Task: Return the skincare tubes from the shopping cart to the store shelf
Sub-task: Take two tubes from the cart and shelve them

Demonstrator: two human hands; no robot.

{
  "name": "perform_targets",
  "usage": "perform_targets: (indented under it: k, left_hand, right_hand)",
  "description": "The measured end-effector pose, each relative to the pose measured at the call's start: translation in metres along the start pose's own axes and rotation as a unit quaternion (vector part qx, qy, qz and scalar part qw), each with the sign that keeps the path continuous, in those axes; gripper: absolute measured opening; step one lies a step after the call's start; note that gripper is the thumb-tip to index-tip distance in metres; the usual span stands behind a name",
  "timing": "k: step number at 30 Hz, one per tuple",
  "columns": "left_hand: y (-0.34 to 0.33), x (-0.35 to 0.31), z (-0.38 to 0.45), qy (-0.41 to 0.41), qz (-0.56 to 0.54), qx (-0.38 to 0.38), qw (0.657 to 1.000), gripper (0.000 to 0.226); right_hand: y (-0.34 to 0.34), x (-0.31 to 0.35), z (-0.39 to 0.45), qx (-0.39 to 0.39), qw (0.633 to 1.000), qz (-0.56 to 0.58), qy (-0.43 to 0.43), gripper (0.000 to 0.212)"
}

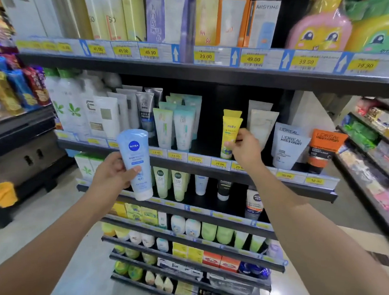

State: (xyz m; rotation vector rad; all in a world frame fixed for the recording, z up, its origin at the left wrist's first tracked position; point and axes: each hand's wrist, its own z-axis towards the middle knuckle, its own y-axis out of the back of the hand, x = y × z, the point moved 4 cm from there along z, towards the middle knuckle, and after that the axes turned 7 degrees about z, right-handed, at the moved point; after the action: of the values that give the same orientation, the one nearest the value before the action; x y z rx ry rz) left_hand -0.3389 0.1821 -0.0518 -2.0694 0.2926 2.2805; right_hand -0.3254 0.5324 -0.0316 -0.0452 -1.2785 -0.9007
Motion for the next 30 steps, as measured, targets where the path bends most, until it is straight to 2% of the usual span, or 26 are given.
perform_targets:
  k: [10,13,16,18,19,21,24,26,28,30]
  left_hand:
    - [-0.009,0.02,-0.009,0.018,0.003,-0.014,1.0,0.027]
    - [-0.019,0.023,-0.009,0.02,0.005,-0.006,1.0,0.029]
    - [-0.029,0.03,-0.008,0.023,0.003,-0.001,1.0,0.03]
    - [-0.039,0.035,-0.008,0.027,0.006,0.01,1.0,0.032]
    - [-0.045,0.038,-0.008,0.03,0.009,0.018,0.999,0.033]
    - [-0.058,0.042,-0.01,0.034,0.022,0.035,0.999,0.033]
    - [-0.082,0.045,-0.014,0.032,0.042,0.077,0.996,0.034]
    - [-0.098,0.047,-0.016,0.028,0.039,0.109,0.993,0.037]
    - [-0.112,0.05,-0.018,0.032,0.022,0.127,0.991,0.041]
    - [-0.122,0.054,-0.018,0.042,0.007,0.139,0.989,0.044]
  right_hand:
    - [-0.004,-0.014,0.002,0.016,1.0,-0.015,0.015,0.036]
    - [0.0,-0.013,-0.001,0.021,1.0,0.004,-0.005,0.046]
    - [0.012,-0.005,-0.019,-0.061,0.997,0.041,0.021,0.055]
    - [0.017,0.008,-0.043,-0.118,0.986,0.069,0.097,0.04]
    - [0.016,0.013,-0.055,-0.116,0.981,0.083,0.13,0.032]
    - [0.008,0.019,-0.073,-0.054,0.981,0.117,0.147,0.025]
    - [-0.017,0.011,-0.086,0.12,0.978,0.163,0.04,0.035]
    - [-0.03,0.001,-0.093,0.202,0.967,0.158,-0.008,0.043]
    - [-0.037,-0.007,-0.099,0.235,0.957,0.165,-0.027,0.038]
    - [-0.037,-0.015,-0.1,0.236,0.95,0.196,-0.051,0.035]
